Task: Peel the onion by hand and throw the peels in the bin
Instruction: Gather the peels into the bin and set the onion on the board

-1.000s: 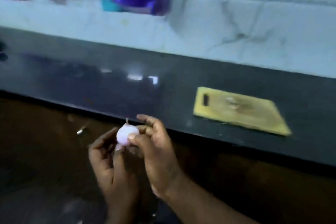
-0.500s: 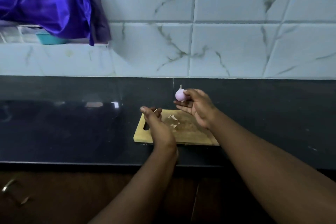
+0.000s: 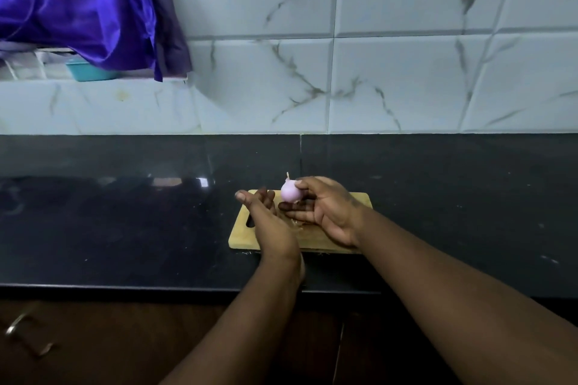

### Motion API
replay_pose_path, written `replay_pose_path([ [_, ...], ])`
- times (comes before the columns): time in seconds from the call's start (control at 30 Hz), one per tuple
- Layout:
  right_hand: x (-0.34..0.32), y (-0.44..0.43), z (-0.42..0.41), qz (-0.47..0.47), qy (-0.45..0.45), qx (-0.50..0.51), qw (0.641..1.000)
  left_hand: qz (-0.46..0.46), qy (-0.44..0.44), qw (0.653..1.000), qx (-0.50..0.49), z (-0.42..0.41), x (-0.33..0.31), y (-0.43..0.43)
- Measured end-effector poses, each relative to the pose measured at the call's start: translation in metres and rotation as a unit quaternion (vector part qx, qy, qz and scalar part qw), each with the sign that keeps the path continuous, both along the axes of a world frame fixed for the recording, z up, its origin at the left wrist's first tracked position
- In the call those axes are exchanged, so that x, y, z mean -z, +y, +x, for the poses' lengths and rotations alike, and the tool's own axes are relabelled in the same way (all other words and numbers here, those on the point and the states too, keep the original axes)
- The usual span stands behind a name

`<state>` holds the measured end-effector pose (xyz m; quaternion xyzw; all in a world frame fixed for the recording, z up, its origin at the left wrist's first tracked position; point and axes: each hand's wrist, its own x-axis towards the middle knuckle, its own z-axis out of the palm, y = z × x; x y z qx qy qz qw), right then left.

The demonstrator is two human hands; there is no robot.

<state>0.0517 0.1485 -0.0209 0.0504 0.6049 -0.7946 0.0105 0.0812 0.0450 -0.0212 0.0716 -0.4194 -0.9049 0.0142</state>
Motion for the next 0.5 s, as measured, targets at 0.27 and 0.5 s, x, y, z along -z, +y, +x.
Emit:
replay_pose_path([
  [0.27, 0.004, 0.005, -0.003, -0.116, 0.034, 0.188, 0.975, -0.655, 0.287, 0.680, 0.161, -0.018, 0.011, -0.031],
  [0.5, 0.004, 0.006, 0.001, -0.126, 0.042, 0.200, 0.971, -0.843, 0.351, 0.300, 0.277, -0.012, -0.004, -0.039],
])
